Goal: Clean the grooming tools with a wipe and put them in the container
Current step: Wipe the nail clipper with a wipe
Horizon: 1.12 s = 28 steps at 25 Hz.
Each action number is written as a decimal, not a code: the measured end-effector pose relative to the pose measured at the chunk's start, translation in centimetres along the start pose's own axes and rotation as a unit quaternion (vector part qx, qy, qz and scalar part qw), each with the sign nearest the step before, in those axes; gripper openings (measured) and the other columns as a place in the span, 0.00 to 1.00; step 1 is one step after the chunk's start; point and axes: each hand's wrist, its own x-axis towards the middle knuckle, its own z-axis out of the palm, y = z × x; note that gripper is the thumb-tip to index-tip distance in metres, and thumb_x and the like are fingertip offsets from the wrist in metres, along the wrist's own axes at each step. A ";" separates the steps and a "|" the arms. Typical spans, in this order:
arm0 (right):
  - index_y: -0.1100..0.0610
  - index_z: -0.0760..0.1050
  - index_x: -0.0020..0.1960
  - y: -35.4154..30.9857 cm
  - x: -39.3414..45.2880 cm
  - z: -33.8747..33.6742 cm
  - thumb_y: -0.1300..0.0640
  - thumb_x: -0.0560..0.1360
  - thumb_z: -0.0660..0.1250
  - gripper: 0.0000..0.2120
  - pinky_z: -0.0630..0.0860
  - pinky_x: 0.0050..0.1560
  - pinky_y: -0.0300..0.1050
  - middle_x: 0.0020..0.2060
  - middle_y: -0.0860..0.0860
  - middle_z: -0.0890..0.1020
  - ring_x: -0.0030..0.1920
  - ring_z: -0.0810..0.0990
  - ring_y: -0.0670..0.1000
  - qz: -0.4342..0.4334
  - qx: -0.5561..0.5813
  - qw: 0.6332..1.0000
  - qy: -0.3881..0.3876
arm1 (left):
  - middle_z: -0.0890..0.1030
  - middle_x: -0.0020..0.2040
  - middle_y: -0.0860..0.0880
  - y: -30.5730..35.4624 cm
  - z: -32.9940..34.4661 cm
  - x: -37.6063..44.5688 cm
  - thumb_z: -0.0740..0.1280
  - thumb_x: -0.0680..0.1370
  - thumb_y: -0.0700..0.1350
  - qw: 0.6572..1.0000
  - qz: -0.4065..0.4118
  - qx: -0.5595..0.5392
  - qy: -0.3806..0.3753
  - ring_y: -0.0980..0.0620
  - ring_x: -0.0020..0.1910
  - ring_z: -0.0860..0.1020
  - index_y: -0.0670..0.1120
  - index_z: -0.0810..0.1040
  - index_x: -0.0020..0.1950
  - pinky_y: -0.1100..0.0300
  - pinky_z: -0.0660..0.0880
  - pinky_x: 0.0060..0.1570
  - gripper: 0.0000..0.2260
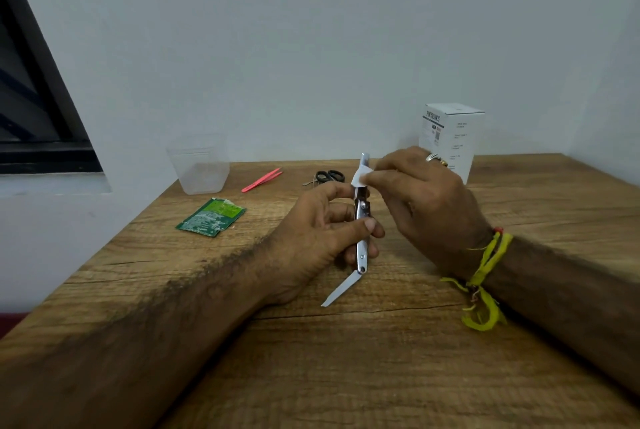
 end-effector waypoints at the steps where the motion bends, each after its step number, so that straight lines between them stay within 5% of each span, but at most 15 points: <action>1: 0.66 0.82 0.50 0.1 -0.1 0.0 0.72 0.73 0.70 0.07 0.79 0.43 0.56 0.45 0.59 0.82 0.44 0.81 0.59 0.007 -0.001 1.000 0.001 | 0.84 0.44 0.40 0.0 0.1 0.0 0.68 0.79 0.33 1.000 -0.001 -0.001 0.000 0.51 0.32 0.82 0.39 0.71 0.65 0.62 0.74 0.29 0.16; 8: 0.65 0.82 0.51 -0.1 0.0 0.7 0.71 0.74 0.69 0.08 0.76 0.45 0.50 0.44 0.58 0.81 0.45 0.79 0.57 0.061 -0.004 0.998 0.024 | 0.85 0.45 0.42 0.0 0.2 0.1 0.70 0.78 0.34 1.000 -0.005 -0.001 -0.010 0.48 0.36 0.83 0.42 0.71 0.66 0.63 0.75 0.29 0.18; 22: 0.65 0.82 0.49 0.0 0.4 0.5 0.69 0.76 0.67 0.06 0.77 0.46 0.54 0.42 0.57 0.81 0.44 0.80 0.56 0.145 0.071 0.986 0.052 | 0.85 0.46 0.42 0.1 0.2 0.0 0.70 0.77 0.34 0.999 -0.018 0.008 -0.030 0.51 0.34 0.83 0.42 0.71 0.65 0.60 0.78 0.34 0.18; 28: 0.63 0.82 0.49 0.1 -0.2 -1.1 0.66 0.76 0.69 0.04 0.77 0.45 0.46 0.42 0.54 0.81 0.44 0.79 0.50 0.168 0.091 0.973 0.128 | 0.85 0.45 0.41 0.0 -0.3 0.6 0.61 0.84 0.40 0.999 -0.012 -0.037 0.031 0.47 0.39 0.84 0.42 0.74 0.66 0.62 0.80 0.36 0.11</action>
